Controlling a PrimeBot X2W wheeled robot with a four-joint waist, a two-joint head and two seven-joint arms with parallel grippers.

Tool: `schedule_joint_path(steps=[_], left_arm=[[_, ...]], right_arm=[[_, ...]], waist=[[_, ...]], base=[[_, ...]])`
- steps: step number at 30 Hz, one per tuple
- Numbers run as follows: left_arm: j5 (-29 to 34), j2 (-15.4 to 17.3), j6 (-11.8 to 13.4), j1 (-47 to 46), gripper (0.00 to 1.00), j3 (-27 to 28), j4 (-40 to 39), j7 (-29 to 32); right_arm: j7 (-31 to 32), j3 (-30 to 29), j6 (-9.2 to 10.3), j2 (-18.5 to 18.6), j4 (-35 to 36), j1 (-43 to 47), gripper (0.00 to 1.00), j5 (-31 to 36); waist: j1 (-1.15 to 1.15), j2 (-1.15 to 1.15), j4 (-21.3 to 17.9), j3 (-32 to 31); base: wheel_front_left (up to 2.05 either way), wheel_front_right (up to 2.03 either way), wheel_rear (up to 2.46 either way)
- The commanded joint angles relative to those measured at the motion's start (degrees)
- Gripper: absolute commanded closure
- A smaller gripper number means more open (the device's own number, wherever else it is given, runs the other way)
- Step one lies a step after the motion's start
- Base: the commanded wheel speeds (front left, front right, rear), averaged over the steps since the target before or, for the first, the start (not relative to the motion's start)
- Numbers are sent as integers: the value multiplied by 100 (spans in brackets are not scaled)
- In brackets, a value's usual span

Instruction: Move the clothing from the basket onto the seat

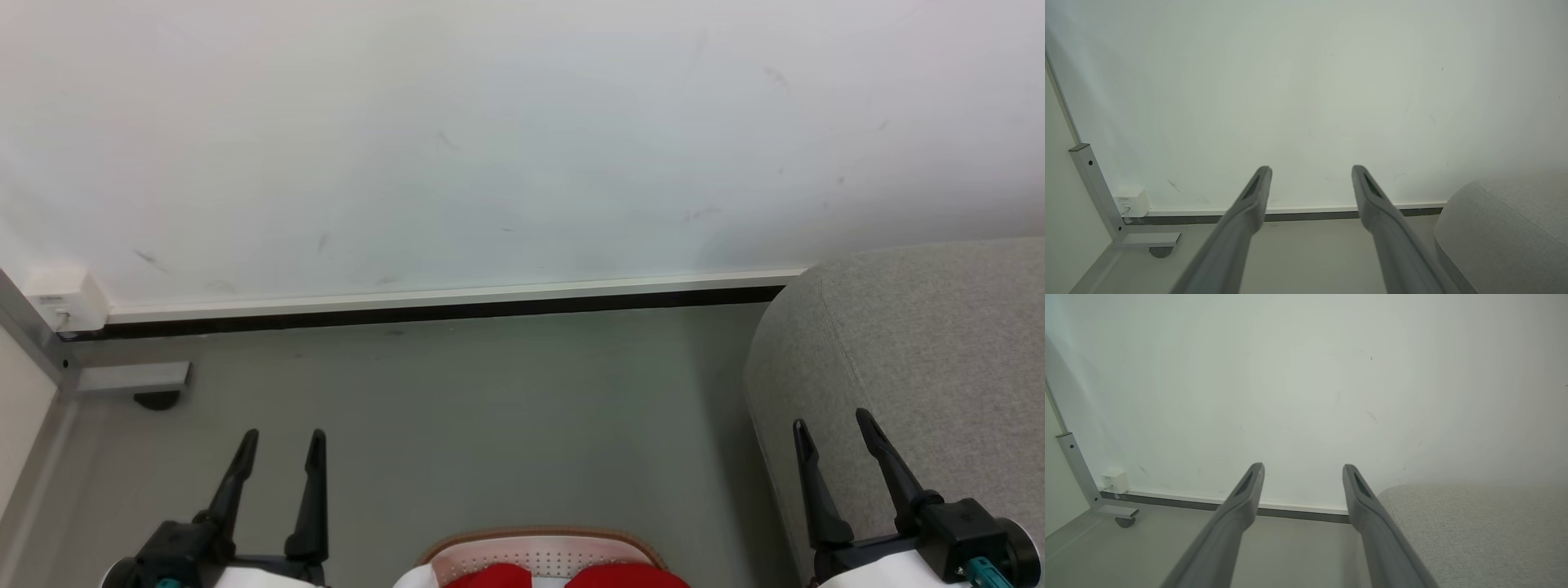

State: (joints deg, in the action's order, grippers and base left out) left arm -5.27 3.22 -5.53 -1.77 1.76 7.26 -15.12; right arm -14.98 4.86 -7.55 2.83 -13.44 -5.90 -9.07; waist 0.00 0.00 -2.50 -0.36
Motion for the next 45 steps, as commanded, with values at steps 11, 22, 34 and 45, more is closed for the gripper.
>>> schedule_joint_path(steps=[11, 22, 34, 45], left_arm=[[-92, -12, -59, -61, 0, 7, 88, -6], [53, 76, -141, -514, 0, -353, 600, -5], [74, 539, -187, -1371, 0, -1584, 2274, 40], [-319, 1010, -191, -2413, 0, -3017, 3795, 260]], right_arm=[[-18, 29, 12, 0, -36, -192, 0, 35], [-16, -111, 12, 1, 221, -481, 0, -93], [-16, -230, 12, 0, 483, -866, 0, -148], [-16, -118, 12, 1, 721, -1235, 0, -219]], waist=[[0, 0, -201, 121], [0, 0, -529, 804], [0, 0, -1057, 1689], [0, 0, -1391, 2621]], base=[[0, 0, 0], [0, 0, 0], [0, 0, 0], [0, 0, 0]])
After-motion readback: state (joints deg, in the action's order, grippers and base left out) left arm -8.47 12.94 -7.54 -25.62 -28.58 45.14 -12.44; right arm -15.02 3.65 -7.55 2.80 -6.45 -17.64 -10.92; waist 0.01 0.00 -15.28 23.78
